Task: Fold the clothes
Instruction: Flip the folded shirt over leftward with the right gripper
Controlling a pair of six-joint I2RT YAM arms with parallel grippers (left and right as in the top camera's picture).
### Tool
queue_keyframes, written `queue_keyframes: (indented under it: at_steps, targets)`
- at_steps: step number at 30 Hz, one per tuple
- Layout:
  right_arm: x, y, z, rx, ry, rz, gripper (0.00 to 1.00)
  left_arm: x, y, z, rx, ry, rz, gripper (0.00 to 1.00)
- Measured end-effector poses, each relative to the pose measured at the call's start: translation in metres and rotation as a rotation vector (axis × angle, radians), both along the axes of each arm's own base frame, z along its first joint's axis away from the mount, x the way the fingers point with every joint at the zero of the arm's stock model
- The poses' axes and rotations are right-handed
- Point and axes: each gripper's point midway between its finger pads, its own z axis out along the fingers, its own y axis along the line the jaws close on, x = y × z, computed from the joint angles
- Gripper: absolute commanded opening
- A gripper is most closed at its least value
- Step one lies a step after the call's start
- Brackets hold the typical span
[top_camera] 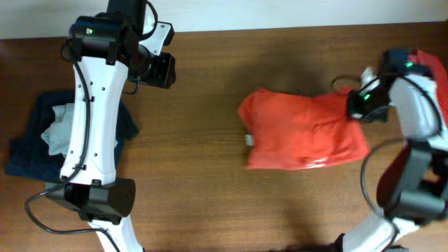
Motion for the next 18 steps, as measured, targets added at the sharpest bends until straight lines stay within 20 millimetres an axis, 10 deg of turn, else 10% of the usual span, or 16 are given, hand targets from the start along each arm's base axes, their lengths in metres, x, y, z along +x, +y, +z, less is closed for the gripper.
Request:
queue_keyframes:
  at_steps: [6,18]
  targets:
    - [0.011,0.014,0.059,-0.077,-0.142,0.035,0.04,0.002,0.0,0.001,-0.001,-0.007,0.0,0.5]
    - [0.028,0.147,0.005,-0.054,-0.054,0.281,0.09,-0.001,0.001,-0.001,0.004,0.005,0.001,0.5]
